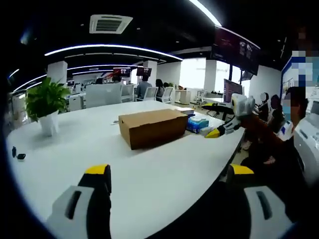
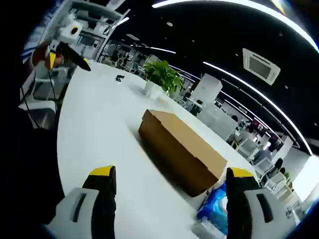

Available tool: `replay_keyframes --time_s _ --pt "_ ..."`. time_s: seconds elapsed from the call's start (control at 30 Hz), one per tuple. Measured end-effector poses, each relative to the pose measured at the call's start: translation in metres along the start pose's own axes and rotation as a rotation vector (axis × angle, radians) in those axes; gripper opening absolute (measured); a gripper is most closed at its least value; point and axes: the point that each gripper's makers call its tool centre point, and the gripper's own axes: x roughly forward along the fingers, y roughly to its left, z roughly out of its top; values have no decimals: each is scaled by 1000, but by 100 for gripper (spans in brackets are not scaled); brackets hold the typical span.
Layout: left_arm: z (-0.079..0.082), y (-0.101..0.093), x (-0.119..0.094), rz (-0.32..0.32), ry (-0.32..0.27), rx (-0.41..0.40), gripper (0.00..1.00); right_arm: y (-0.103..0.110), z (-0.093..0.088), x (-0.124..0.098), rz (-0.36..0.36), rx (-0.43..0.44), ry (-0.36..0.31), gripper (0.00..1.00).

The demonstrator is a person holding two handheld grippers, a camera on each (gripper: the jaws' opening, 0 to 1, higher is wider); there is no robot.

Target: Operate the shoe box by opening the lid, removing the specified soft item, and placing it in the target area until the item is outside and the box remains undamaged.

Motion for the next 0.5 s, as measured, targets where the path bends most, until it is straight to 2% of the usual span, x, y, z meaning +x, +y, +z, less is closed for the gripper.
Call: replay_keyframes --time_s 0.1,0.17,0.23,0.37,0.5 --pt "2 -4 -4 3 17 3 99 6 -4 -24 -2 93 12 96" --pt "7 -9 -7 -8 -3 -19 99 9 -8 -40 -4 99 30 96" --pt "16 -16 -9 -40 -46 -63 99 9 -7 -60 -29 167 24 97" --pt "17 -20 -15 -31 -40 -44 99 17 -8 -90 -16 350 15 99" --pt "18 -21 -16 -28 -46 -41 99 18 -8 -93 -19 374 15 97"
